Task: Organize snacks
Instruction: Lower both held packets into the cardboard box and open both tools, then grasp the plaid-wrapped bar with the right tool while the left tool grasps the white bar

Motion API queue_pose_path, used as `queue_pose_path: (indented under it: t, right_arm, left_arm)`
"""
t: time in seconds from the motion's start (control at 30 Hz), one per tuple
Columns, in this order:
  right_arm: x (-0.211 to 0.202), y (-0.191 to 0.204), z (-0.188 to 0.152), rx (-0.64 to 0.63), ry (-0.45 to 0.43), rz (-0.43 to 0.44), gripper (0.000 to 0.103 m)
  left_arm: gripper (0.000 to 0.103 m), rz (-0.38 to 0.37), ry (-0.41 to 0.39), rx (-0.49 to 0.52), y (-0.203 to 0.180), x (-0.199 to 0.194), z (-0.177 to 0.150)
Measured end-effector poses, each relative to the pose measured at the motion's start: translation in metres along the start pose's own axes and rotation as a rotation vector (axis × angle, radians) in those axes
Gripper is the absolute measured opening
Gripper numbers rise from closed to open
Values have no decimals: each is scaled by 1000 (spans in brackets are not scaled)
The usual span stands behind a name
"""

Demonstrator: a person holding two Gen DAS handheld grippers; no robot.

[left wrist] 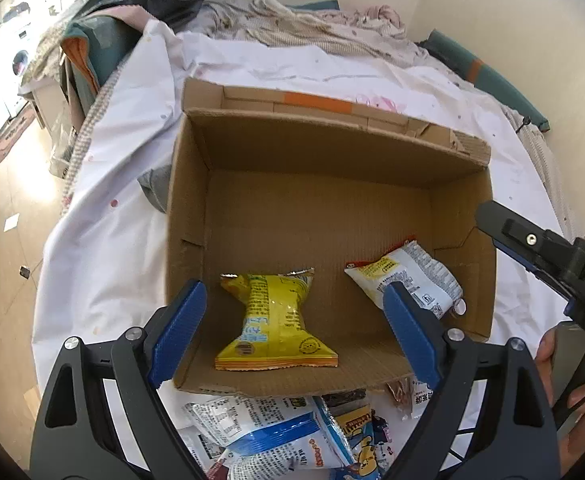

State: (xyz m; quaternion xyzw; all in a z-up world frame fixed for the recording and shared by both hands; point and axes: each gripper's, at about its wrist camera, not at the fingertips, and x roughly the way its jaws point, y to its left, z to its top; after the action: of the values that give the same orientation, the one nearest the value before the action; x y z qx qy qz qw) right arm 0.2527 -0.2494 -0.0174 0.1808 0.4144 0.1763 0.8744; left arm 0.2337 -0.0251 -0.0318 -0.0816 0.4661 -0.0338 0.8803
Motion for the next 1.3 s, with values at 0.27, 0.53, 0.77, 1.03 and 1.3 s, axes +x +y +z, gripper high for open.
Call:
queue_pose_path:
  t: [0.27,0.53,0.77,1.03,1.3]
  right_arm:
    - [-24,-1,-14,19,-3,-19,91]
    - [-50,-4,-42,54,19,-36,92]
    - [-70,-5,-74,72,60,-41,92]
    - [-79,-15,-109,107,166,-50,92]
    - [-47,-12,-162,60,501,-42,86]
  left_arm:
    - [88,19,-53,-11,12,-29,-8]
    - [96,41,-127,6,20,-62,-21]
    - [96,49,-98,-15,31,-77,-40]
    - [96,72,-27,-56,44,-84,-72]
    - [96,110,15,-138,63,-85,-92]
